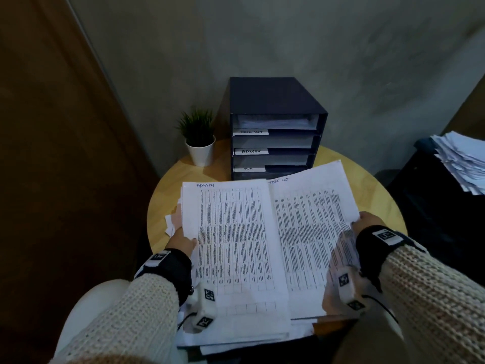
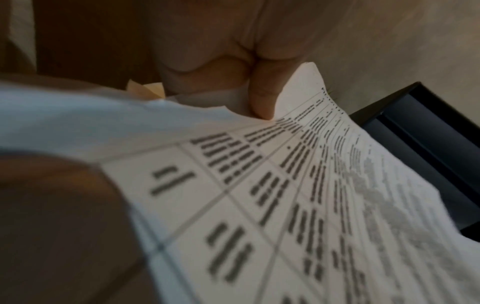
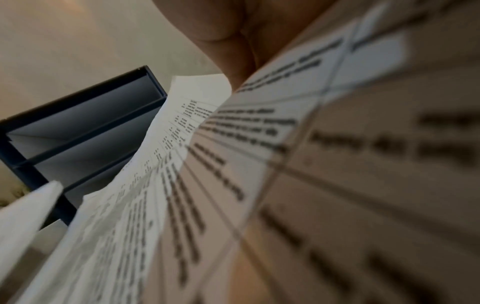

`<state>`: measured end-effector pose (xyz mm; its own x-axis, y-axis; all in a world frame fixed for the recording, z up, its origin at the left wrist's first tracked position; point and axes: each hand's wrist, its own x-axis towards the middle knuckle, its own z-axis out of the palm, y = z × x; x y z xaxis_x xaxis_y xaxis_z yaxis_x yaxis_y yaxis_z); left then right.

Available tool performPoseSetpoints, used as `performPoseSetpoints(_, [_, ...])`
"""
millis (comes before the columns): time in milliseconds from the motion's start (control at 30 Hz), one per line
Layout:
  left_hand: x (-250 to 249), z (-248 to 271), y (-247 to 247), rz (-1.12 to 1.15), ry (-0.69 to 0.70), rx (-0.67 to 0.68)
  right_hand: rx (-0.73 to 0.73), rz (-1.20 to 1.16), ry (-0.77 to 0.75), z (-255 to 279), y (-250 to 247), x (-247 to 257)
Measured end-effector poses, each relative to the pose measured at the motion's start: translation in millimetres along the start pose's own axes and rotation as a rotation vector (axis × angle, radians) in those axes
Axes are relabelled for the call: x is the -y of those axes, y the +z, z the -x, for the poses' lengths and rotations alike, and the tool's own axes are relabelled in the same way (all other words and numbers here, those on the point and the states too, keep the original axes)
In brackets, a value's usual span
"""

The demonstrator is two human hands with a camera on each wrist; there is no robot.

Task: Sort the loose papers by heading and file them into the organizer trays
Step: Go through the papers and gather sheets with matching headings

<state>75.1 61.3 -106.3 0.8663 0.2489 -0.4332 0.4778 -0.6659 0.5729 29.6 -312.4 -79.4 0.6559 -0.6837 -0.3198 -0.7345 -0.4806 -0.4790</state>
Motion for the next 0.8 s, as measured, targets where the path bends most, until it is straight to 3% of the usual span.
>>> performPoseSetpoints(33, [1.9,-8.1,0.5,-0.045,0.09,-0.016,0.007,0.014,0.005,2.0,-3.1,4.0])
performPoseSetpoints(167, [-6.7,-9.5,-22.1,-0.026,0.159,-0.047,0.096,0.035,-0.035,16.4,-2.7,15.9])
performPoseSetpoints(333, [-14.7,-11.3,-44.2,-0.087,0.132,-0.071,0.069,-0.106,-0.14,45.3,24.9,31.4])
performPoseSetpoints(467, [-13.5,-11.8,-43.4,-0.142,0.113,-0.05,0.297,-0.113,-0.127,65.9,59.2,42.8])
performPoseSetpoints(700, [-8.1,-16.5,-31.3,-0.166,0.12,-0.019,0.437,-0.052,-0.217,68.4,89.8,59.1])
performPoseSetpoints(800, [-4.9,-20.4,-26.4,-0.143,0.118,0.006,0.369,-0.062,-0.2,58.8,84.0,56.4])
